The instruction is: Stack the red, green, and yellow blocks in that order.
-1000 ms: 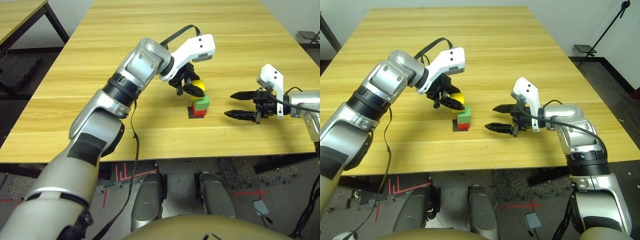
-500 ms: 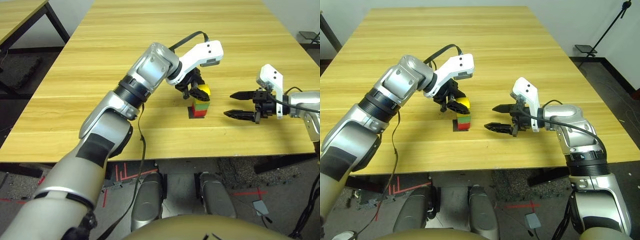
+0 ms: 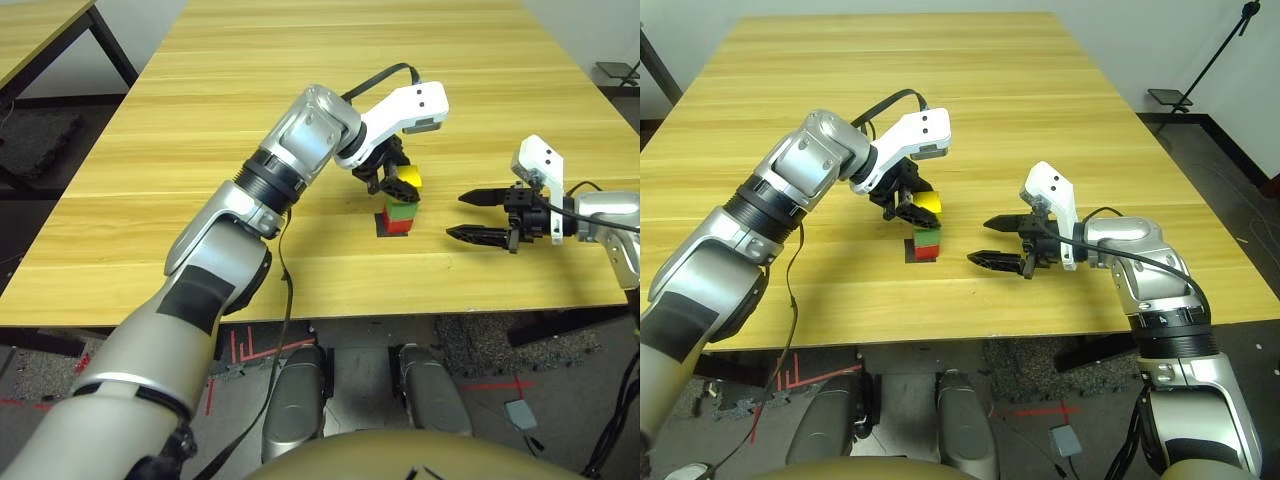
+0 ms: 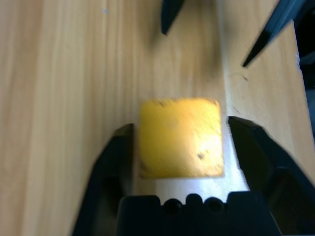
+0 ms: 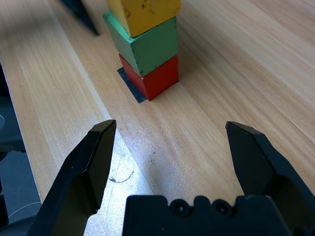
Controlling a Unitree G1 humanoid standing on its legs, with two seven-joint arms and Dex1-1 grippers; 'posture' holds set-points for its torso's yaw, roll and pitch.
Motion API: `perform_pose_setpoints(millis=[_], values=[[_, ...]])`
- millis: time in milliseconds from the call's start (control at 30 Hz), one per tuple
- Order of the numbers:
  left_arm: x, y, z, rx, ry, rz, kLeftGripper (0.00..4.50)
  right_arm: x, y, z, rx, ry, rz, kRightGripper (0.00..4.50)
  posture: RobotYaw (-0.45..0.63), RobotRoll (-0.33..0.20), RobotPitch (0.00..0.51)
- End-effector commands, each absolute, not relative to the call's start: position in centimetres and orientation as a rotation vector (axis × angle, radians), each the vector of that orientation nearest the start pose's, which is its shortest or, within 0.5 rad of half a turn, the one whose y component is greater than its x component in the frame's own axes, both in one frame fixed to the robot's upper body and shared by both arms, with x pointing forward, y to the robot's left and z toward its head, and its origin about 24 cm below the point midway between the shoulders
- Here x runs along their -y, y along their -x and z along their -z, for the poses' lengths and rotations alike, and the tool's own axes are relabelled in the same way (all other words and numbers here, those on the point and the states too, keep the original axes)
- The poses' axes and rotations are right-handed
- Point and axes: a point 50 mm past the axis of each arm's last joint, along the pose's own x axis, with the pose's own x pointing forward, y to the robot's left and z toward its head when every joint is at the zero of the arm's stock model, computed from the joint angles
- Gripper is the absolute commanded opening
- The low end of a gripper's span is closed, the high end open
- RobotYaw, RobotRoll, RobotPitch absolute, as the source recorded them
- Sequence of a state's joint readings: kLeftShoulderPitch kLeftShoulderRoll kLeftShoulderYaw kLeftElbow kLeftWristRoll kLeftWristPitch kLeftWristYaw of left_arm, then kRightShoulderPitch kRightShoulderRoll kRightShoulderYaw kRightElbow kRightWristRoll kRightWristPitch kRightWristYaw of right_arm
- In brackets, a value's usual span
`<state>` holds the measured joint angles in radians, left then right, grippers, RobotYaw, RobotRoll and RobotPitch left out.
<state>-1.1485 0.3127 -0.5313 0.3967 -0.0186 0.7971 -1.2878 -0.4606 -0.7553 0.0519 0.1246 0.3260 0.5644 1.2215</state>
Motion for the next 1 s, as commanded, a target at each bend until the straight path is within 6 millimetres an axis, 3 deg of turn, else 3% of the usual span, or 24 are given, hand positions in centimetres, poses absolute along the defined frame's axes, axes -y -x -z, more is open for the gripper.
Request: perform_pose_setpoints(millis=[33,133,200,300,333,467,567,667,800,1000], values=[[-4.2,-33.0,-21.5,-0.497,-0.523,1.389,4.46,23.6,-29.6,-14.1,-0.427,0.223,-1.064,4.50,0.06,-0.003,0.071],[-5.4,-32.5,-24.2,-0.379,-0.365,1.285,4.46,25.0,-29.7,-14.8,-0.411,0.211,-1.002,4.50,0.08,-0.021,0.062],[-7.9,-32.4,-25.6,-0.276,-0.220,1.130,4.46,26.7,-30.2,-15.0,-0.379,0.183,-0.870,4.50,0.09,-0.032,0.060],[-13.0,-32.4,-25.3,-0.138,-0.043,0.830,4.46,29.3,-31.3,-14.6,-0.273,0.092,-0.615,4.50,0.10,-0.045,0.059],[-13.4,-32.4,-25.0,-0.118,-0.011,0.776,4.46,30.0,-31.6,-14.5,-0.237,0.064,-0.565,4.50,0.11,-0.052,0.059],[-19.4,-31.9,-20.0,-0.008,0.078,0.349,4.46,34.2,-32.1,-13.0,-0.113,0.016,-0.185,4.50,0.11,-0.069,0.054],[-21.6,-30.7,-16.2,0.020,0.004,0.160,4.46,36.5,-31.7,-12.3,-0.063,0.027,0.002,4.50,0.11,-0.076,0.057],[-22.5,-29.7,-13.8,0.055,0.002,0.025,4.46,37.8,-31.1,-11.5,-0.053,0.076,0.097,4.50,0.10,-0.085,0.055],[-22.9,-28.9,-12.2,0.118,0.004,-0.076,4.46,38.6,-30.5,-11.0,-0.031,0.072,0.172,4.50,0.10,-0.096,0.067],[-23.7,-28.6,-10.2,0.122,-0.036,-0.133,4.46,38.4,-30.4,-10.0,-0.056,0.069,0.160,4.50,0.11,-0.102,0.080]])
